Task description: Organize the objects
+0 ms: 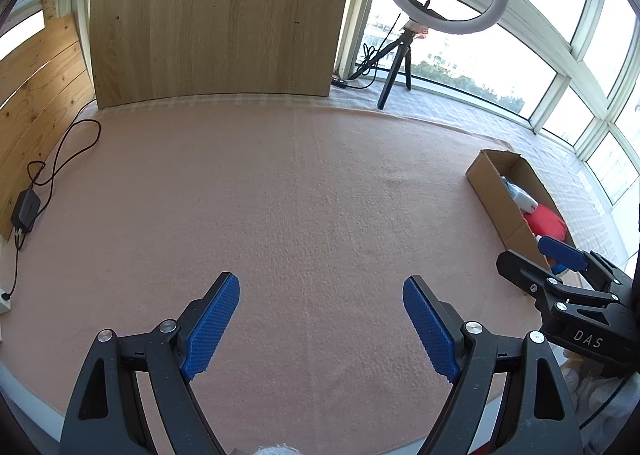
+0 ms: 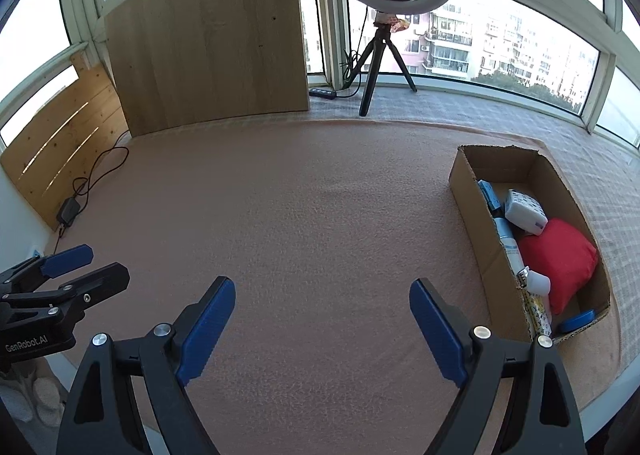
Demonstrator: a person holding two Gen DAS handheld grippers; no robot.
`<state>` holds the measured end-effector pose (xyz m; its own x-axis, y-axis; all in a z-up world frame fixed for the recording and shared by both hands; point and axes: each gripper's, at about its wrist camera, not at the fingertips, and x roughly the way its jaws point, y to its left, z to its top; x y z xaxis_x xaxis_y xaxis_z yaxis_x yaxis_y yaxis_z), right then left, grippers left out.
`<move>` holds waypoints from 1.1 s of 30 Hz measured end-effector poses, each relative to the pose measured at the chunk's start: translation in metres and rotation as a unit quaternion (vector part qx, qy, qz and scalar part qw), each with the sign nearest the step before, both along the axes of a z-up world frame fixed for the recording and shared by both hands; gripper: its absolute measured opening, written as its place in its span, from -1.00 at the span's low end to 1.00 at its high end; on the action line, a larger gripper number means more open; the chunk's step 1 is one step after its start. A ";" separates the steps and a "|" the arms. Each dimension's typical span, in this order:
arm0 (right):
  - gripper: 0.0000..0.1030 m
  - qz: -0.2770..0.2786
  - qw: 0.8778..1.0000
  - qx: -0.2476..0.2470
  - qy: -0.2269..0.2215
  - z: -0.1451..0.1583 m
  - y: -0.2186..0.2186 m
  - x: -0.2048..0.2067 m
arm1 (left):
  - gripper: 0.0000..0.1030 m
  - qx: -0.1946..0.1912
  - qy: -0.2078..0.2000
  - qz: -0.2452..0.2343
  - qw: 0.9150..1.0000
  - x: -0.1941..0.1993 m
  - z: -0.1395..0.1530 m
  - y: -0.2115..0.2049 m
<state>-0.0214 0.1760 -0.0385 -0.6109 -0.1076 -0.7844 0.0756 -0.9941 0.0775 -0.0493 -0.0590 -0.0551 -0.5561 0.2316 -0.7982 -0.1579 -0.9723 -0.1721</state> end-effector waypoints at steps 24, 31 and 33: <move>0.68 -0.005 1.000 0.011 -0.001 -0.002 -0.012 -0.003 | 0.69 -0.021 -0.004 0.007 1.000 -0.005 -0.012 -0.011; 0.68 -0.005 1.000 0.008 -0.008 -0.004 -0.012 -0.007 | 0.69 -0.021 -0.005 0.012 1.000 -0.009 -0.015 -0.013; 0.68 -0.003 1.000 0.008 -0.010 -0.005 -0.013 -0.008 | 0.69 -0.021 -0.005 0.013 1.000 -0.010 -0.015 -0.014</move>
